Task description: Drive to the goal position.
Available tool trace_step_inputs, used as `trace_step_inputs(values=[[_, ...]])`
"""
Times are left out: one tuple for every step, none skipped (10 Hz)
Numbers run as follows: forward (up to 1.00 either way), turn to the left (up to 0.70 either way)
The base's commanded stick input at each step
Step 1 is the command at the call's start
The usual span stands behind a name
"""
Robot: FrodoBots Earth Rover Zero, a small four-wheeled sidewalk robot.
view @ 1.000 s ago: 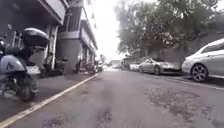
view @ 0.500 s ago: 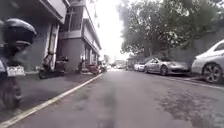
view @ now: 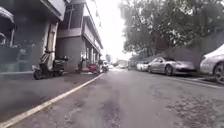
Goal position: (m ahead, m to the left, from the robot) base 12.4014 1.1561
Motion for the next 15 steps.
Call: trace_step_inputs(values=[[0.70,0.00],[0.70,-0.13],[0.70,-0.14],[0.70,-0.14],[0.70,-0.14],[0.70,0.00],[0.70,0.00],[0.70,0.00],[0.70,0.00],[0.70,0.00],[0.70,0.00],[0.70,0.00],[0.70,0.00],[0.70,0.00],[0.70,0.00]])
